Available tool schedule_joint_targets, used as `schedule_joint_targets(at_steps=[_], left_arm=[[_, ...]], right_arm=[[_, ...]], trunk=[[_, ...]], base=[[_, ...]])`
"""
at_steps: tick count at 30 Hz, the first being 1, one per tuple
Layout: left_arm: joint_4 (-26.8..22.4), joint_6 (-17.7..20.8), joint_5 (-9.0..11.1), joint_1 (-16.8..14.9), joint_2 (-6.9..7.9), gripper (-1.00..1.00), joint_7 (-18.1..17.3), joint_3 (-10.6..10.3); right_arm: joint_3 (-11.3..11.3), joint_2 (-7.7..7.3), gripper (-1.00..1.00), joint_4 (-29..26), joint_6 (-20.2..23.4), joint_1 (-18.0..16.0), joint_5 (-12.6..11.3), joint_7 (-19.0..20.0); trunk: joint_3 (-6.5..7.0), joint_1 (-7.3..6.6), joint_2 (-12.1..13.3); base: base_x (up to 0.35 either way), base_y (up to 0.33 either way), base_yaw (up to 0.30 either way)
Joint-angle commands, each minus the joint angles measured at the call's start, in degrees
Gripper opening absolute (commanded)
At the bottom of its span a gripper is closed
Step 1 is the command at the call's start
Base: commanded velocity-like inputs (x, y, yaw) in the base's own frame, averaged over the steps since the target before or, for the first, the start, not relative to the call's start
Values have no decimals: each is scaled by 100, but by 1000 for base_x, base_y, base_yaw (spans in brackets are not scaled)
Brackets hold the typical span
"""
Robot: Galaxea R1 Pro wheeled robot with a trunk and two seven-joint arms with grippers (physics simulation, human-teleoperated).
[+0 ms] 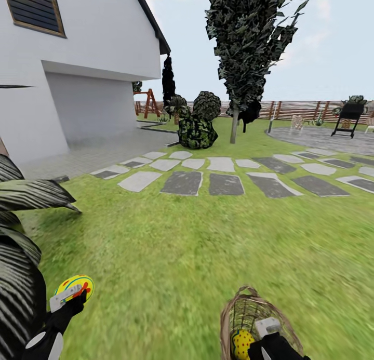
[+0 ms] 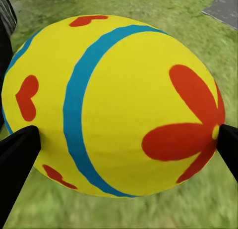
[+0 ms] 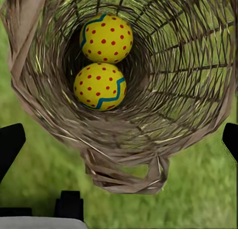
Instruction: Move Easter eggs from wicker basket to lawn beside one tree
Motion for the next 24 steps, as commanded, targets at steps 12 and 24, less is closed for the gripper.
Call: schedule_joint_targets(at_steps=[12, 24], left_arm=[[160, -24, -32, -6, -4, -100, -45, 20], [216, -24, -32, -8, -10, -100, -45, 20]], right_arm=[[-674, -67, 100, -120, 21, -3, 14, -12], [-702, -1068, 100, -276, 86, -3, -33, 461]], trunk=[[-6, 3, -3], [-6, 3, -3]], base=[[283, 22, 0], [8, 121, 0]])
